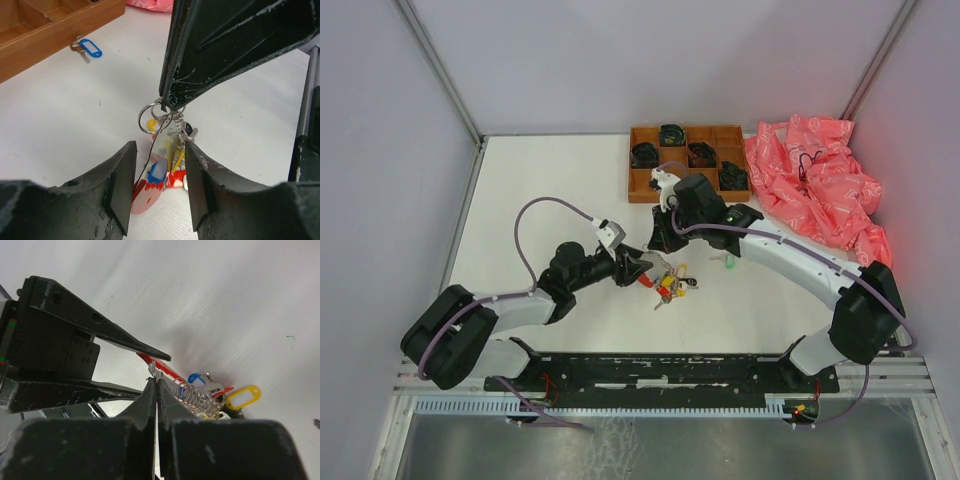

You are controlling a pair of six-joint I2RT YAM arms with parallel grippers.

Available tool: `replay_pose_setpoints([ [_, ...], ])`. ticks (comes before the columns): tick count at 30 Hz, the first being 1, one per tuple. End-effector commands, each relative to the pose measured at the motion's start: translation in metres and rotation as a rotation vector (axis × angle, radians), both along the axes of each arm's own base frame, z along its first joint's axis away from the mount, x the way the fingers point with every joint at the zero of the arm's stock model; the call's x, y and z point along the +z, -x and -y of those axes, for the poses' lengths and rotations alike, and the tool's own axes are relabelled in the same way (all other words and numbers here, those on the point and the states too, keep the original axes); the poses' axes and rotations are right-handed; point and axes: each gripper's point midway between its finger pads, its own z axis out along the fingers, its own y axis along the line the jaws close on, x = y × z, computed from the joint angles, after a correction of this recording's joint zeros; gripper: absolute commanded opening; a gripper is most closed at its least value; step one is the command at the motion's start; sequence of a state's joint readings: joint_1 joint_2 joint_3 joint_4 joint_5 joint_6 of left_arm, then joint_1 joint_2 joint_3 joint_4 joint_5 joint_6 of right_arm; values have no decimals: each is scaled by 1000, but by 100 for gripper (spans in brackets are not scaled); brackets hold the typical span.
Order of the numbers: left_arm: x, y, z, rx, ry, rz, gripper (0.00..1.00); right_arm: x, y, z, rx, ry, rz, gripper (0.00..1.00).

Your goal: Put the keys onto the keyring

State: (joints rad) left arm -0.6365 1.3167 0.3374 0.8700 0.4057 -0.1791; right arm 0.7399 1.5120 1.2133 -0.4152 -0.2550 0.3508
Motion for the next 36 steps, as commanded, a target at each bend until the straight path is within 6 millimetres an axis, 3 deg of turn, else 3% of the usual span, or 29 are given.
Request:
replay_pose_setpoints([
  [1, 18, 1, 13, -104, -5, 149, 51, 30, 5, -6, 68, -61, 77, 2],
  [11, 20, 11, 15, -189, -19, 331, 46, 23, 16, -3, 132, -36, 82, 3],
  [17, 9, 17, 21, -271, -81, 360, 18, 9, 24, -2, 169, -8, 62, 7],
  [22, -1, 23, 19, -312, -109, 387, 5, 3, 28, 4, 179, 16, 67, 15],
  [28, -5, 28, 14, -324, -135, 446, 3, 6, 27, 22, 128, 59, 118, 29],
  [32, -5, 29, 11, -315, -133, 480, 3, 3, 25, 38, 60, 105, 124, 33],
  [36, -6, 30, 7, -299, -147, 528, 3, 19, 31, 34, 64, 44, 124, 42],
])
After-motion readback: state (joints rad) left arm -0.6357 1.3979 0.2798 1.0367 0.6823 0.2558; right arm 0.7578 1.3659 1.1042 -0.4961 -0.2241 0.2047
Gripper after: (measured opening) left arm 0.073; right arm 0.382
